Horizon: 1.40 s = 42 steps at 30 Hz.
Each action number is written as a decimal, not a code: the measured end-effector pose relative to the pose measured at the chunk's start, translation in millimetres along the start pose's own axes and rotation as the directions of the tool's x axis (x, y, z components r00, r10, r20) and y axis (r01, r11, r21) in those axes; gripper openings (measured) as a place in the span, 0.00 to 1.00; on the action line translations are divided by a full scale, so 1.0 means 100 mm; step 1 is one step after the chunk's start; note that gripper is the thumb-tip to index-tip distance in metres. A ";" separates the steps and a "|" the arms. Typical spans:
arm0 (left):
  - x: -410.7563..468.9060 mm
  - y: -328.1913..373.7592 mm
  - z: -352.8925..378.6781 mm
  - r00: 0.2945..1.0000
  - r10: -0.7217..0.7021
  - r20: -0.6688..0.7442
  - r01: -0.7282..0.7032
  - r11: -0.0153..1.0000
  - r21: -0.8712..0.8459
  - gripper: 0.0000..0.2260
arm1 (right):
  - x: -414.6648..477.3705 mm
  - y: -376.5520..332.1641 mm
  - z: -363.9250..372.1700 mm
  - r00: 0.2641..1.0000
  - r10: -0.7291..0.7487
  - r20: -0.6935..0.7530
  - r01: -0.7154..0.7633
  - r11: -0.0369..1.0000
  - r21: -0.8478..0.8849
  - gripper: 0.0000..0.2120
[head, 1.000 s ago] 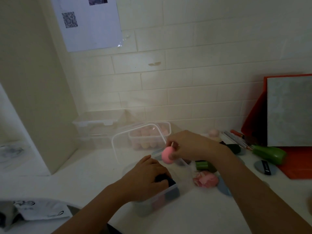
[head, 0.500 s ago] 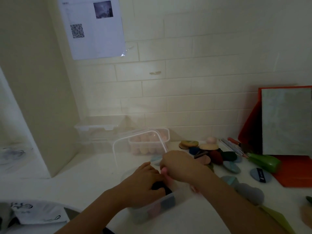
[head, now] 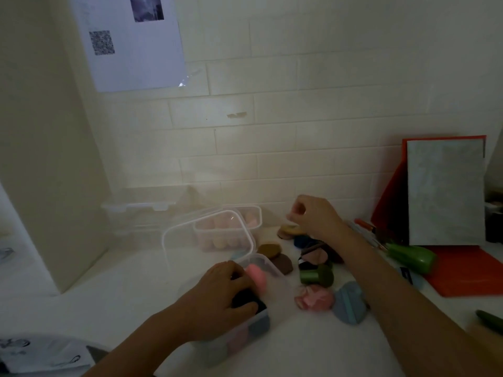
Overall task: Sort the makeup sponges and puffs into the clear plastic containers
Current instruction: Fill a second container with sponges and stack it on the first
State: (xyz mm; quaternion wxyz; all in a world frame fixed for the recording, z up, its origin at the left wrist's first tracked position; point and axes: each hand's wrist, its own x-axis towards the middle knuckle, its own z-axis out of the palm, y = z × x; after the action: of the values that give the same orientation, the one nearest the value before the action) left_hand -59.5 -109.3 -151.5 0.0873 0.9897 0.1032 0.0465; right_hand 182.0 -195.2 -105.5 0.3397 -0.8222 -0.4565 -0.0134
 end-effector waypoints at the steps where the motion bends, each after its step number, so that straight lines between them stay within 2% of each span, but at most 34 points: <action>1: 0.00 0.01 0.00 1.000 -0.010 0.006 0.010 1.000 0.000 0.25 | 0.11 0.15 -0.01 0.996 0.082 -0.037 -0.084 0.994 -0.064 0.11; 4: 0.01 0.01 0.02 1.000 -0.022 0.011 0.022 1.000 -0.012 0.21 | 0.35 0.58 0.02 0.954 0.296 0.050 -0.279 0.936 -0.216 0.23; 7: 0.00 0.02 0.02 1.000 -0.030 0.007 0.030 0.999 -0.009 0.27 | 0.47 0.78 0.11 0.897 0.410 0.166 -0.356 0.891 -0.281 0.26; 9: 0.00 0.02 0.01 0.999 -0.041 -0.002 0.041 0.999 -0.015 0.28 | 0.49 0.81 0.16 0.855 0.459 0.240 -0.354 0.857 -0.375 0.24; 11: 0.01 0.02 0.02 0.999 -0.049 -0.006 0.048 0.999 -0.021 0.28 | 0.50 0.80 0.20 0.848 0.458 0.266 -0.296 0.826 -0.480 0.21; 15: 0.01 0.02 0.02 0.999 -0.052 0.009 0.052 0.998 -0.026 0.21 | 0.51 0.84 0.20 0.851 0.468 0.239 -0.340 0.838 -0.427 0.23; 19: 0.01 0.03 0.02 0.998 -0.058 0.001 0.058 0.998 -0.022 0.15 | 0.50 0.80 0.12 0.924 0.348 0.157 -0.292 0.909 -0.298 0.21; 21: 0.01 0.04 0.02 0.998 -0.066 0.002 0.066 0.998 -0.025 0.15 | 0.47 0.65 0.01 0.955 0.297 0.017 -0.294 0.951 -0.096 0.18; 24: 0.02 0.06 0.00 0.997 -0.072 0.000 0.072 0.997 -0.013 0.15 | 0.31 0.29 -0.19 0.982 0.146 -0.123 -0.133 0.985 0.112 0.08; 26: 0.02 0.07 -0.01 0.997 -0.077 0.002 0.077 0.997 -0.008 0.14 | 0.12 0.01 -0.28 0.995 0.088 -0.048 -0.070 0.953 0.295 0.03; 28: 0.02 0.07 0.00 0.998 -0.069 0.000 0.069 0.998 0.000 0.14 | -0.11 -0.24 -0.33 0.995 0.028 0.100 -0.067 0.910 0.410 0.08; 30: 0.02 0.07 0.00 0.998 -0.060 0.004 0.060 0.998 0.012 0.14 | -0.32 -0.43 -0.32 0.977 -0.033 0.210 -0.059 0.907 0.417 0.17; 32: 0.03 0.07 0.00 0.998 -0.056 0.010 0.055 0.998 0.020 0.14 | -0.48 -0.57 -0.29 0.965 -0.084 0.250 -0.012 0.934 0.358 0.23; 35: 0.03 0.08 0.00 0.999 -0.041 0.001 0.041 0.999 0.023 0.14 | -0.60 -0.66 -0.24 0.952 -0.185 0.243 0.144 0.974 0.175 0.20; 37: 0.02 0.08 0.01 0.999 -0.035 -0.006 0.035 0.999 0.019 0.13 | -0.65 -0.69 -0.19 0.935 -0.220 0.278 0.196 0.974 0.112 0.21; 42: 0.03 0.08 0.01 0.999 -0.034 -0.015 0.035 0.999 0.021 0.13 | -0.78 -0.72 -0.08 0.912 -0.196 0.360 0.177 0.981 0.085 0.18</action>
State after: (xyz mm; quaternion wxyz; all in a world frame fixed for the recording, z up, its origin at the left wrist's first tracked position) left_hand -55.4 -116.3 -150.6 0.0768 0.9883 0.1214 0.0510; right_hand 84.0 -232.1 -85.6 0.2663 -0.7542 -0.5882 0.1194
